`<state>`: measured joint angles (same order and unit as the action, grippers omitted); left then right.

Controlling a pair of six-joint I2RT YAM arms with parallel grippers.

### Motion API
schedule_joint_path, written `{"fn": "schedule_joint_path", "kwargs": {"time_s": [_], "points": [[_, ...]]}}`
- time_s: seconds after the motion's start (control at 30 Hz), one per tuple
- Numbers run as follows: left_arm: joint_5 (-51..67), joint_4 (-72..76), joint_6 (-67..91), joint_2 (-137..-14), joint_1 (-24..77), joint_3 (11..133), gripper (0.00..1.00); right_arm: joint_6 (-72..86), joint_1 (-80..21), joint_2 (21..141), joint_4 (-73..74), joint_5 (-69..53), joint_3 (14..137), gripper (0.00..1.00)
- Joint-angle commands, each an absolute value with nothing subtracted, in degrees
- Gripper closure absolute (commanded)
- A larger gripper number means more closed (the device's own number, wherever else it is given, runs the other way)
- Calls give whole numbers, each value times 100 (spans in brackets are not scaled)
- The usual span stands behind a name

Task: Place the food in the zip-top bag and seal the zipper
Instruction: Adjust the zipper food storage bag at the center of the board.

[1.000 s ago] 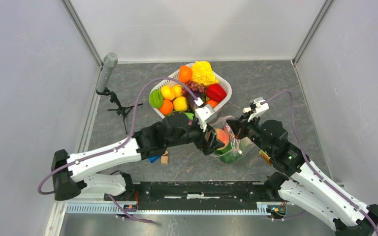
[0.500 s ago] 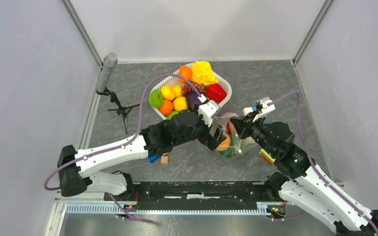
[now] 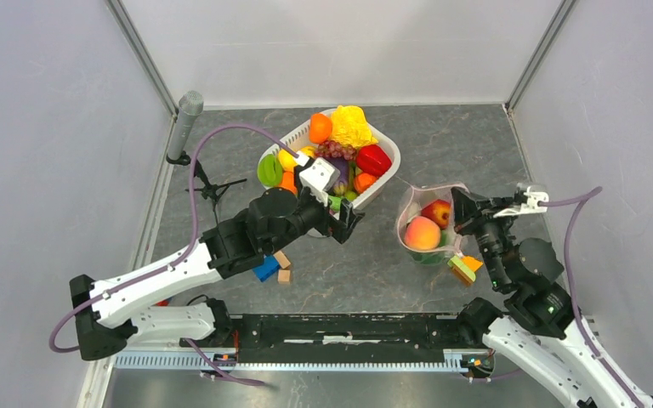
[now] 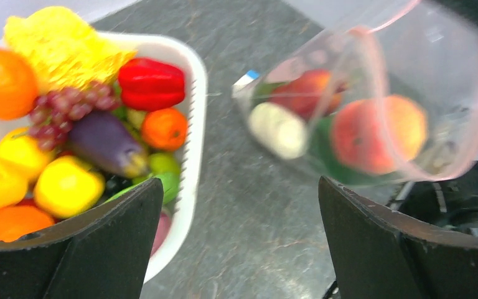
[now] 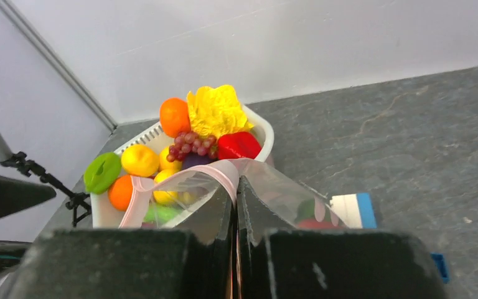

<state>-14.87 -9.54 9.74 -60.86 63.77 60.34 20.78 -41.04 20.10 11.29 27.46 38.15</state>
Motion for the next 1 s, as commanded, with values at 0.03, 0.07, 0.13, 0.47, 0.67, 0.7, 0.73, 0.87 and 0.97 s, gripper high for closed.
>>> {"fn": "schedule_joint_path", "kwargs": {"time_s": [0.03, 0.07, 0.13, 0.47, 0.67, 0.7, 0.73, 0.87, 0.97], "points": [[-1710, -1045, 1049, -5882, 5895, 5628, 0, 1479, -4109, 3212, 1690, 2283, 4761, 92], [-1597, -1014, 1114, -5867, 5791, 5571, 0, 1371, -4112, 3761, 2070, 1832, 5031, 93], [-1521, -1075, 1174, -5884, 5599, 5545, 0, 1406, -4113, 4543, 2501, 1453, 5275, 95], [-1181, -1389, 974, -6214, 4586, 5711, 0, 1632, -4113, 3911, 1259, 1511, 4491, 91], [-1304, -1595, 711, -6920, 4225, 6243, 0, 1725, -4113, 3793, 1210, 1396, 4302, 91], [-1318, -1510, 679, -7010, 4171, 6264, 0, 1756, -4113, 3743, 1172, 1404, 4241, 91], [-1340, -1477, 668, -7105, 4097, 6331, 0, 1783, -4109, 3709, 1150, 1412, 4197, 91], [-1770, -1747, 580, -7505, 3981, 6756, 0, 1856, -4113, 3674, 1133, 1292, 4090, 90], [-2481, -1704, 419, -7570, 3973, 6745, 0, 1923, -4113, 3658, 1117, 1227, 4012, 90]]}}
